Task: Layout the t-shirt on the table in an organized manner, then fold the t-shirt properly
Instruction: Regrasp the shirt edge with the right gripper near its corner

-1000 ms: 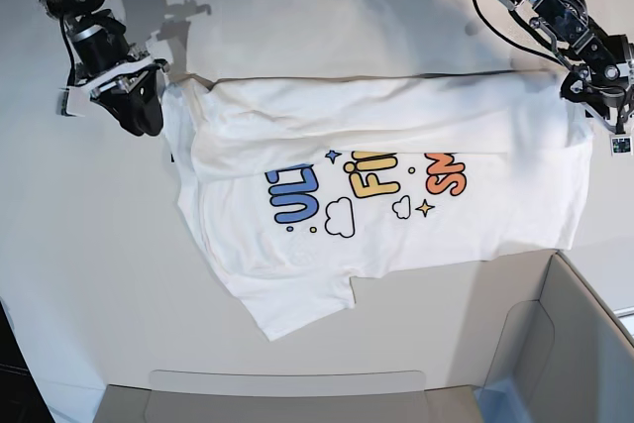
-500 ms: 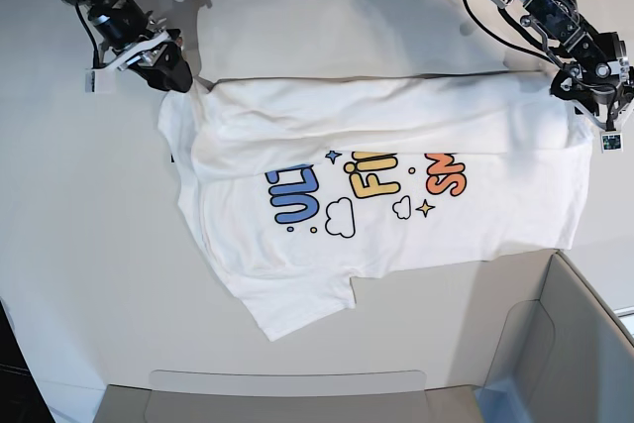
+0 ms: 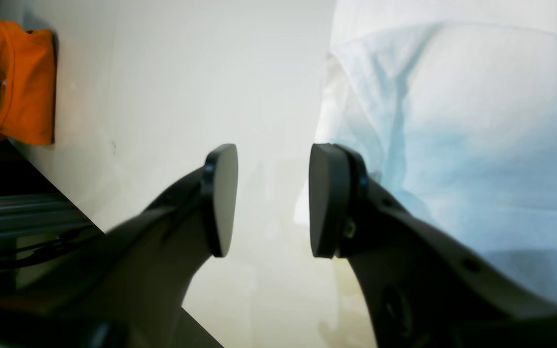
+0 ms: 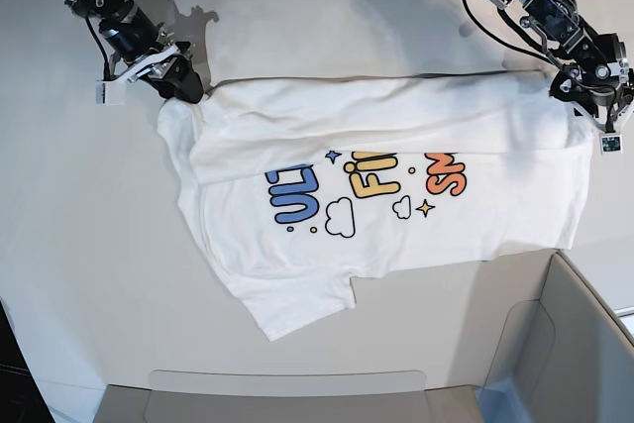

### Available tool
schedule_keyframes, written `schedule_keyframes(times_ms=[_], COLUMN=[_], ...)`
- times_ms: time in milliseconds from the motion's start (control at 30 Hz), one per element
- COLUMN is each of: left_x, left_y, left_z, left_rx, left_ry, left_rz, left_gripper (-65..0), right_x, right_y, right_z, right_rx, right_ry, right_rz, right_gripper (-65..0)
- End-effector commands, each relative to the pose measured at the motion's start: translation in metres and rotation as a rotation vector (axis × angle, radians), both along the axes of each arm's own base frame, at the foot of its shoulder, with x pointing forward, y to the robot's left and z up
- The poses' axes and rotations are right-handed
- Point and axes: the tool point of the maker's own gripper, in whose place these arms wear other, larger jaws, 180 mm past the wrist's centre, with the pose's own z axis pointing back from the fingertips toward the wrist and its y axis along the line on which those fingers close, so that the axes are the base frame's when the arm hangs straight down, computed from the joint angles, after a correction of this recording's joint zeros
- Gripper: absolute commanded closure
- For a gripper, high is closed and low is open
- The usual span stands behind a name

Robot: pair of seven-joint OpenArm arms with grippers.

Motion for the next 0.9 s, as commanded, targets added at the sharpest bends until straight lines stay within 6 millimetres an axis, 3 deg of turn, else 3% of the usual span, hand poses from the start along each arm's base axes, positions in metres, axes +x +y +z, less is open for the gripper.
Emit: schedule_keyframes(times_ms=[0,233,500,867], left_x=[0.008,0.008,0.007,0.006], left_y=[0.005,0.004,0.004,0.004], left_z=[0.014,0.014,0.013,0.013], left_rx=[0.031,0.031,0.031,0.031], left_ry=[-0.040,-0.040,-0.035,-0.032], left_rz=[-0.003,-0.005,-0.005,-0.005], left_gripper=[-25.3,-25.4,-25.4,-25.4], right_x=[0.007,0.014,0.027,0.050], right_y=[-0.003,-0.015,-0.017,-0.011], right_z=[0.013,0.009,0.027,0.006], right_rx=[0.005,-0.023,-0.144,-0.216], right_ry=[-0.051,-0.016,-0.074,0.006], right_rz=[-0.005,-0.066,-0.045,-0.013], right_gripper=[-25.4,-25.4,-25.4,-25.4])
